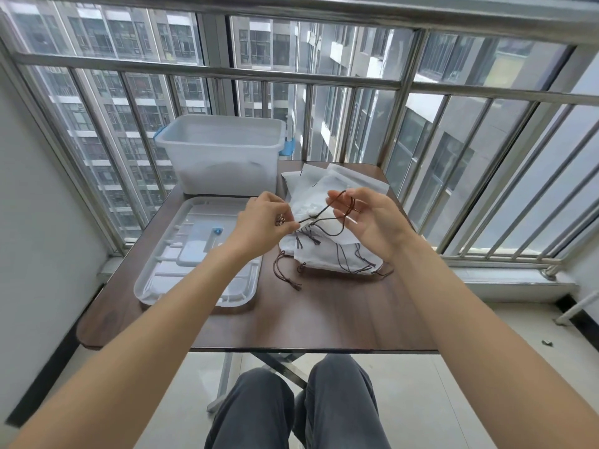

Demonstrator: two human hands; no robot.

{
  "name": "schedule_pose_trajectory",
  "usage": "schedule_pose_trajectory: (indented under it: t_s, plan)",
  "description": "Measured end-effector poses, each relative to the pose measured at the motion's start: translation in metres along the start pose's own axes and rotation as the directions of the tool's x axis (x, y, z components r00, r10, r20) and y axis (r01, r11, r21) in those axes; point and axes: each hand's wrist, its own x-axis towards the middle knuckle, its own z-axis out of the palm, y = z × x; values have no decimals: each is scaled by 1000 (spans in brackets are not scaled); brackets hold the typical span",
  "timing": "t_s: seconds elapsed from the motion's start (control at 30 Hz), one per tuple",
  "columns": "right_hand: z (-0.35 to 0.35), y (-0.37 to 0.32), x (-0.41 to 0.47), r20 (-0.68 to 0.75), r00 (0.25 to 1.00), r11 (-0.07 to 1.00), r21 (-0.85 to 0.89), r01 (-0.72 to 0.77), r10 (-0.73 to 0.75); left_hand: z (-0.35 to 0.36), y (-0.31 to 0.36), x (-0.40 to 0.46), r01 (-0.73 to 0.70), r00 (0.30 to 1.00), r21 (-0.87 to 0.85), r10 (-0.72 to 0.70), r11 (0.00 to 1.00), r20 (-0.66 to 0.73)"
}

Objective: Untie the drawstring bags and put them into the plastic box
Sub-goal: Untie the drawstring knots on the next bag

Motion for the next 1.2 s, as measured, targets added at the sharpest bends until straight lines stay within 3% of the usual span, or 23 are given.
schedule_pose_trajectory:
  t_s: [0.13,0.3,0.4,0.6,0.73,0.83,0.97,1.1,1.2]
  plan:
    - [7,6,2,41,998,997,53,47,-49,1,3,0,12,1000,-57,-11,998,17]
    - [14,10,3,-24,995,918,-388,79,-96,1,10,-2,106,994,-223,-101,969,32]
    - [13,13,5,-33,989,831,-547,102,-144,1,11,-2,133,991,-264,-128,955,34]
    - [13,22,13,48,992,830,-543,127,-120,0,16,2,141,986,-226,-158,964,-61]
    - [11,24,12,60,993,842,-527,115,-99,-10,17,2,41,996,-251,-58,967,-61]
    - [12,27,12,35,992,826,-551,118,-118,-16,22,0,-107,994,-231,102,967,-35]
    - [15,30,16,8,989,802,-584,124,-148,-22,32,4,-282,954,-77,288,956,77]
    - [17,32,17,100,992,804,-583,116,-71,-29,32,16,-331,942,87,324,940,85]
    - [13,32,17,118,992,866,-492,88,-34,-31,29,22,-361,933,155,355,920,63]
